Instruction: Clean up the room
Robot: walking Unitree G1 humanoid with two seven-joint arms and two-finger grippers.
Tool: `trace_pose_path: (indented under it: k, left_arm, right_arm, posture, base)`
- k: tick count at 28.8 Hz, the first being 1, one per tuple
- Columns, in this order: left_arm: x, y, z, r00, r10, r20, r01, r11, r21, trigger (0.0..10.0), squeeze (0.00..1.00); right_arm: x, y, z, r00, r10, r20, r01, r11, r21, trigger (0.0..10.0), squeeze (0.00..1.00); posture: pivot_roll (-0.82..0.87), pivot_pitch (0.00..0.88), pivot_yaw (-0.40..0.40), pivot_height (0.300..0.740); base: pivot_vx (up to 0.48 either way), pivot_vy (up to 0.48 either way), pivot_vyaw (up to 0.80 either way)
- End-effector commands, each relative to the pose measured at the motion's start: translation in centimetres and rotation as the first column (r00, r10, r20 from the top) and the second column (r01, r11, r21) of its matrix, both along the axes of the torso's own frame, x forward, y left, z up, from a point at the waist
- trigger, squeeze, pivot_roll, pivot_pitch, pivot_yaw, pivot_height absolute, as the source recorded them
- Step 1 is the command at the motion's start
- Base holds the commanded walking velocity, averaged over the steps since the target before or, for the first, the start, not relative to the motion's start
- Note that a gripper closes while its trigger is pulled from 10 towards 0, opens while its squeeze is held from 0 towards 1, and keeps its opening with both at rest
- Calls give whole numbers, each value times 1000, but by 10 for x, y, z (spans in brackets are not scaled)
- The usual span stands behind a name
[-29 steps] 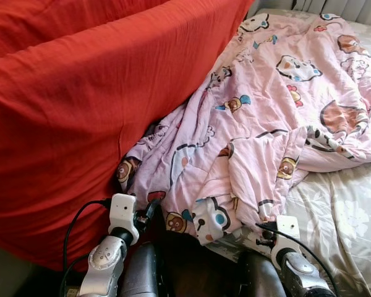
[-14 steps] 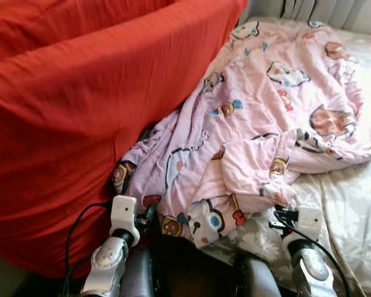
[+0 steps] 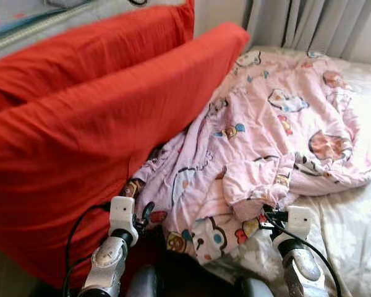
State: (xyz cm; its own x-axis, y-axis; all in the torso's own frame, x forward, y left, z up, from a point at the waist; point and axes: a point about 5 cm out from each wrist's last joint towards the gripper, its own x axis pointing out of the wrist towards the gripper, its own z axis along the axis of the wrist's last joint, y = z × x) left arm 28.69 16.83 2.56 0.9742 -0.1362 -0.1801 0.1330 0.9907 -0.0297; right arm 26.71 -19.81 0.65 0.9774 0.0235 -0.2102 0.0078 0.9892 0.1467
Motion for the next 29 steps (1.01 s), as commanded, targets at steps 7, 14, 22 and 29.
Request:
trace_pose_path:
  k: [7, 14, 22, 29]
  left_arm:
    - [-2, 2, -3, 1000, 8, -12, -8, 1000, 4, 10000, 0]
    - [-2, 2, -3, 1000, 8, -12, -8, 1000, 4, 10000, 0]
    - [2, 12, -13, 993, 72, -97, -71, 997, 7, 10000, 0]
    - [-1, 21, -28, 963, 140, -232, -140, 990, 18, 10000, 0]
  right_arm:
    - [1, 1, 1, 1000, 1, 7, -1, 1000, 4, 10000, 0]
    - [1, 1, 1, 1000, 1, 7, -1, 1000, 4, 10000, 0]
    - [15, -5, 8, 998, -67, -8, 68, 998, 12, 10000, 0]
    - [33, -13, 18, 986, -166, -25, 166, 986, 31, 10000, 0]
  posture:
    - [118, 3, -1, 660]
    - [118, 3, -1, 660]
    - [78, 0, 40, 665]
    - [88, 0, 31, 665]
  base:
    - [0, 0, 0]
    - [0, 0, 0]
    - [0, 0, 0]
    - [0, 0, 0]
